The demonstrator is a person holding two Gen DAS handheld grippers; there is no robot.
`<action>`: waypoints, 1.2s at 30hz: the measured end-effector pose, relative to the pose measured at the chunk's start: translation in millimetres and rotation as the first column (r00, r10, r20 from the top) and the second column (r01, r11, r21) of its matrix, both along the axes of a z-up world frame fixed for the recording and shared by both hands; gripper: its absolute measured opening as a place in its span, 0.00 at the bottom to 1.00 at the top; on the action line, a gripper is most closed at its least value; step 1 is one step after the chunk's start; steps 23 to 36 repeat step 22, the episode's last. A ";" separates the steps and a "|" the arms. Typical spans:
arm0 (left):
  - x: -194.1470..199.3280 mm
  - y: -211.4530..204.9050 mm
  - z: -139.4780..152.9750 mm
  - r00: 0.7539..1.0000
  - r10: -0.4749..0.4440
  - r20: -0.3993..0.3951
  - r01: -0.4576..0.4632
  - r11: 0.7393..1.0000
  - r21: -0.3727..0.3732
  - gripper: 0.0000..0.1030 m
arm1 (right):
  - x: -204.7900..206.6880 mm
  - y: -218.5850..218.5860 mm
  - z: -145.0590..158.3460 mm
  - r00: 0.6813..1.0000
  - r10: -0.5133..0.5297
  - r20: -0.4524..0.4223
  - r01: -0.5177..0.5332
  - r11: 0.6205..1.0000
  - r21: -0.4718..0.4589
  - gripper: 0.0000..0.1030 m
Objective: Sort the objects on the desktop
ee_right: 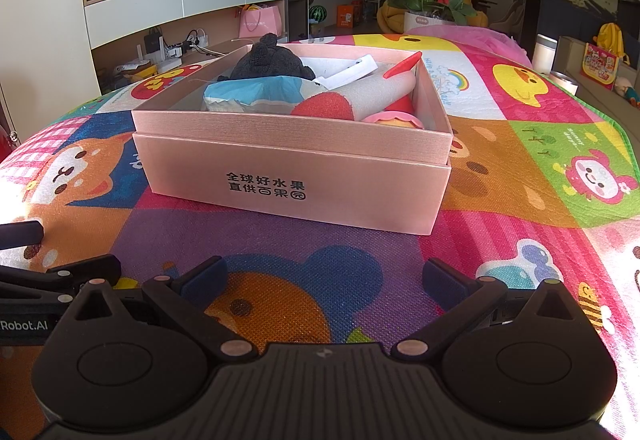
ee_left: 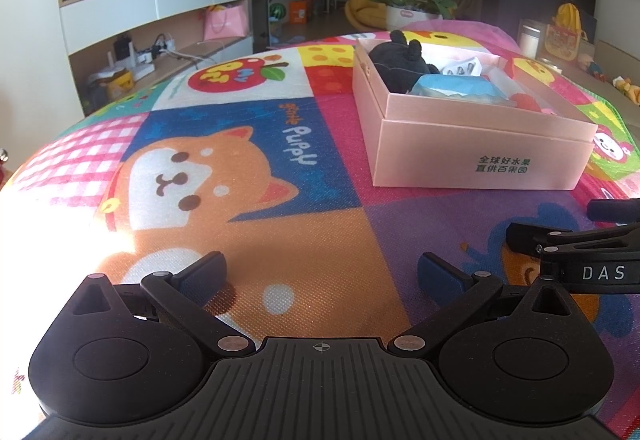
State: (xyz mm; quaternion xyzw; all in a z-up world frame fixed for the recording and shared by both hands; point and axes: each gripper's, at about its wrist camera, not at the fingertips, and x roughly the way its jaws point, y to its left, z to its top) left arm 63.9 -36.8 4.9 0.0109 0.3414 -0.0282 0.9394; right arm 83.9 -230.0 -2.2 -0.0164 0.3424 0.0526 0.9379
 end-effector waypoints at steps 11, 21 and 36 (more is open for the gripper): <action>2.0 -0.3 2.6 0.998 0.022 -0.053 -0.022 1.000 -0.007 1.00 | -0.1 0.0 0.0 1.000 0.000 0.000 0.000 1.000 0.000 1.00; 1.3 -0.5 2.9 0.999 0.023 -0.049 -0.023 1.000 -0.004 1.00 | -0.1 0.1 0.0 1.000 0.000 0.000 0.000 1.000 0.000 1.00; 1.4 -0.5 2.9 0.999 0.024 -0.049 -0.024 1.000 -0.005 1.00 | -0.1 0.1 0.1 1.000 0.000 0.000 0.000 1.000 0.000 1.00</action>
